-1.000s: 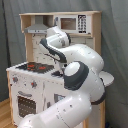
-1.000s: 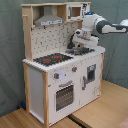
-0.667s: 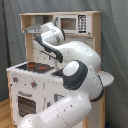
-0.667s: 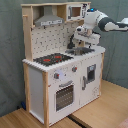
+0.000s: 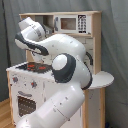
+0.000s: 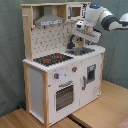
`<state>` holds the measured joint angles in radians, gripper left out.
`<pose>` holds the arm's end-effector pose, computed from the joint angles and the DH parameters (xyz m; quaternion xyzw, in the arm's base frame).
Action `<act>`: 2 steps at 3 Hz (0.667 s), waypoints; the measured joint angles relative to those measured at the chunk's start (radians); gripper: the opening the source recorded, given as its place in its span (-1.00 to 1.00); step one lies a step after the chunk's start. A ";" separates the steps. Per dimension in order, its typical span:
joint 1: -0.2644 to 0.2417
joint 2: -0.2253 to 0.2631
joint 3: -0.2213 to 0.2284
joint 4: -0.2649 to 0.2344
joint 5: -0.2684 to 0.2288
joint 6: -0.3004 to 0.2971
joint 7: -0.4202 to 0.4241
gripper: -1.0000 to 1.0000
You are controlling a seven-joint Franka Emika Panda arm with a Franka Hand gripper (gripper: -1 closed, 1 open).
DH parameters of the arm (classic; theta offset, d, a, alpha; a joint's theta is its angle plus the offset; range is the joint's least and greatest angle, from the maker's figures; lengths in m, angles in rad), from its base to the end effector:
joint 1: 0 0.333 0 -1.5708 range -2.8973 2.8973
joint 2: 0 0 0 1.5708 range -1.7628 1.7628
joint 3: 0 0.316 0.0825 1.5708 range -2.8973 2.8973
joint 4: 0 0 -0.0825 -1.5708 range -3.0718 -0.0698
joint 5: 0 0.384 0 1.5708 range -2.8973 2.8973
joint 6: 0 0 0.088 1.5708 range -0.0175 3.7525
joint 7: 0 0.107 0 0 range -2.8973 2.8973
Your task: Play with the kitchen
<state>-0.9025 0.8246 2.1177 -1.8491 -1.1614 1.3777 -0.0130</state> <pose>0.4251 0.2782 0.6159 0.8103 0.5395 0.1282 0.1895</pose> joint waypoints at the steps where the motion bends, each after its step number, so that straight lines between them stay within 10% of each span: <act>1: 0.049 -0.086 0.004 0.015 -0.004 0.000 0.006 1.00; 2: 0.090 -0.184 0.001 0.026 -0.014 0.000 0.005 1.00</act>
<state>-0.8121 0.6408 2.1185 -1.8235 -1.1753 1.3776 -0.0075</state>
